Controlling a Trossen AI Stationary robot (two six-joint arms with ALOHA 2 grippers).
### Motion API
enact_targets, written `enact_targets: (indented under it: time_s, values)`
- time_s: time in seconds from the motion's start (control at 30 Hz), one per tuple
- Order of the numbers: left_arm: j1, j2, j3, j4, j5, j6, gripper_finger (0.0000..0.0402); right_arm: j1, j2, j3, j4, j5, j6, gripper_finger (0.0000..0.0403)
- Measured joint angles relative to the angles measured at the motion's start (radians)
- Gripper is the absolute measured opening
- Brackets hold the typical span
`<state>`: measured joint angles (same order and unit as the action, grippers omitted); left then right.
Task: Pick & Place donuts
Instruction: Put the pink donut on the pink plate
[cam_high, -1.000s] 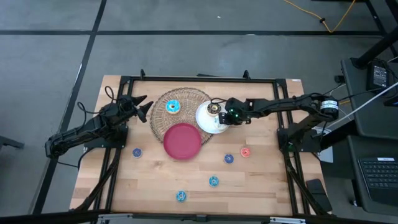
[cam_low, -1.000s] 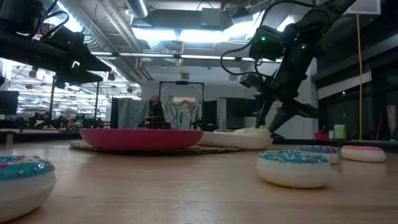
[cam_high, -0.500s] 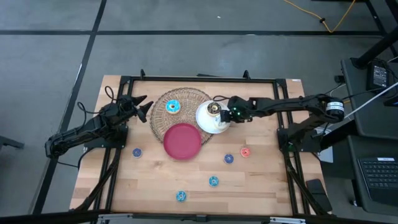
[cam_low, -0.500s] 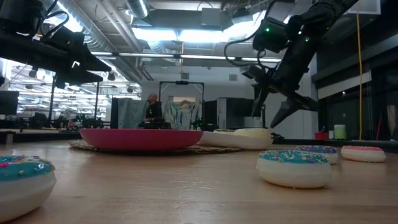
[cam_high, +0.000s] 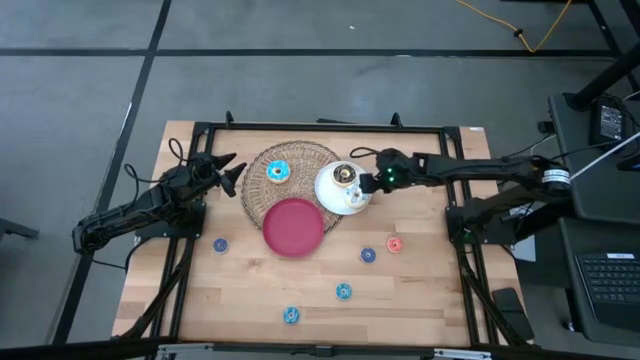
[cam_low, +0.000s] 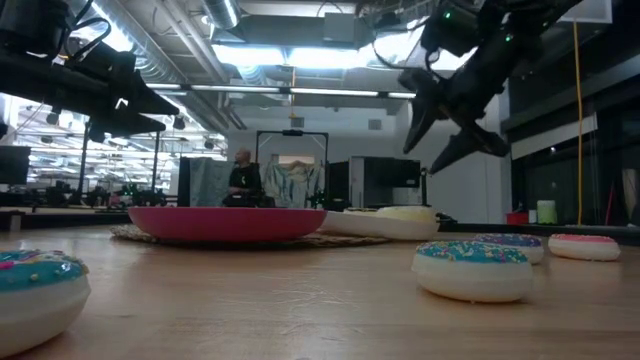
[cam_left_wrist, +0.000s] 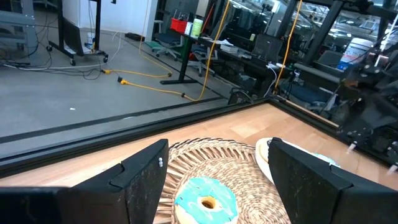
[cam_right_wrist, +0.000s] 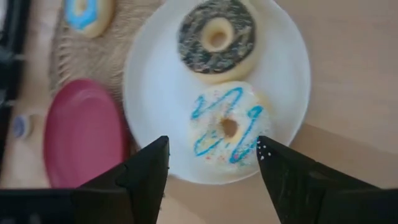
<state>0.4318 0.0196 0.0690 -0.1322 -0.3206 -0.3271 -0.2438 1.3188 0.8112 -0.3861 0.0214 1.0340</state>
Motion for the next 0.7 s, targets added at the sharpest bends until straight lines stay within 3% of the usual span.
enact_targets:
  time_s: [0.47, 0.7]
  values:
    - [0.000, 0.000, 0.000, 0.000, 0.000, 0.000, 0.0267, 0.095, -0.134, 0.000, -0.047, -0.226, -0.254, 0.0243]
    - [0.000, 0.000, 0.000, 0.000, 0.000, 0.000, 0.0267, 0.194, -0.183, 0.000, -0.215, -0.240, -0.332, 0.0243]
